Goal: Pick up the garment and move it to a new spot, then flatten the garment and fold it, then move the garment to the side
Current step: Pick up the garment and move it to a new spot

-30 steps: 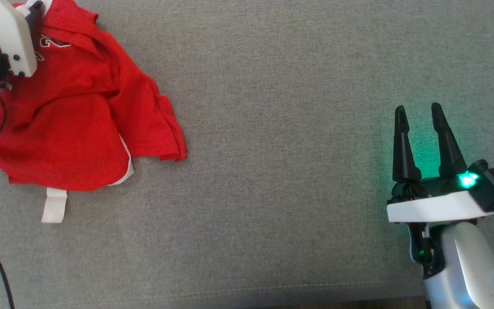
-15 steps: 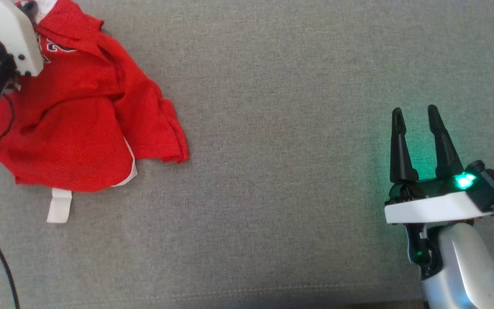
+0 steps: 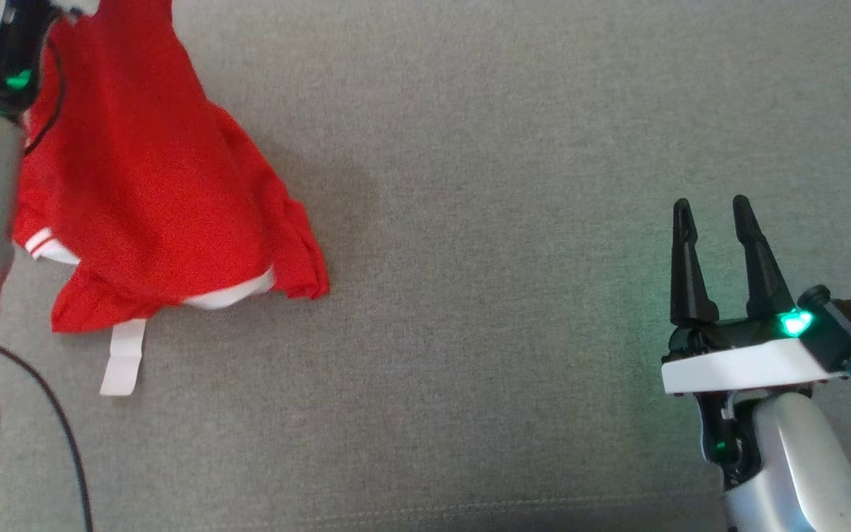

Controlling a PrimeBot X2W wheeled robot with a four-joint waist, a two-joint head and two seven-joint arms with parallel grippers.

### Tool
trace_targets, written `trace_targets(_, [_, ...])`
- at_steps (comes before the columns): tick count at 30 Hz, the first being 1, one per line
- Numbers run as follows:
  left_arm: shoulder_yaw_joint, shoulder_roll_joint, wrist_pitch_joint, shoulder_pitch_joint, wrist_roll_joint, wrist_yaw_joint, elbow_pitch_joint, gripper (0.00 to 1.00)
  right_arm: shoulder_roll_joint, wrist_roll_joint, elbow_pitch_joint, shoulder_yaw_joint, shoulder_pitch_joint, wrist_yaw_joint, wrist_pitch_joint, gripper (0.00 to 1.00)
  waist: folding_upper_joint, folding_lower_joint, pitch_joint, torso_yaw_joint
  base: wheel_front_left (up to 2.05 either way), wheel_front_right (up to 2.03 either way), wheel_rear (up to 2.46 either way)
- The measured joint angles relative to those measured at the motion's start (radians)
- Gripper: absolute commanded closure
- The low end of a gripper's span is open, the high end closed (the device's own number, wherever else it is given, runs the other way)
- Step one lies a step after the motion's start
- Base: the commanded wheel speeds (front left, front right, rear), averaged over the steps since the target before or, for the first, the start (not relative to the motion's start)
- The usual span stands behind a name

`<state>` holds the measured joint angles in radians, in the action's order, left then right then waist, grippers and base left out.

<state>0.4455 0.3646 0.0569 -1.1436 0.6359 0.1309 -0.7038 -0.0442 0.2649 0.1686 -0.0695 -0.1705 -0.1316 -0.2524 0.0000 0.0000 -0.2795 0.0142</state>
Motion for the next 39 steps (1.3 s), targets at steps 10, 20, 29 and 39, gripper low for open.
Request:
trace_targets(10, [0.036, -0.069, -0.031, 0.018, 0.029, -0.036, 0.272, 1.00, 0.000, 0.035, 0.006, -0.018, 0.039, 0.000, 0.000, 0.00, 0.0000, 0.0000, 0.080, -0.052, 0.00, 0.00, 0.00])
trace_targets(20, [0.132, -0.167, -0.108, 0.053, 0.022, -0.110, 0.419, 1.00, 0.000, 0.078, 0.000, -0.061, 0.038, 0.000, 0.000, 0.00, 0.0000, 0.0000, 0.104, -0.165, 0.00, 0.00, 0.00])
trace_targets(29, [0.188, -0.201, -0.105, 0.053, -0.035, -0.137, 0.315, 1.00, 0.000, 0.131, -0.023, -0.136, 0.011, 0.000, 0.000, 0.00, 0.0000, 0.0000, 0.075, -0.328, 0.00, 0.00, 0.00])
trace_targets(39, [0.228, -0.281, 0.005, 0.048, -0.064, -0.135, 0.100, 0.00, -0.001, 0.168, -0.051, -0.181, -0.006, 0.000, 0.000, 0.00, 0.0000, 0.0000, 0.028, -0.486, 0.00, 0.00, 0.00])
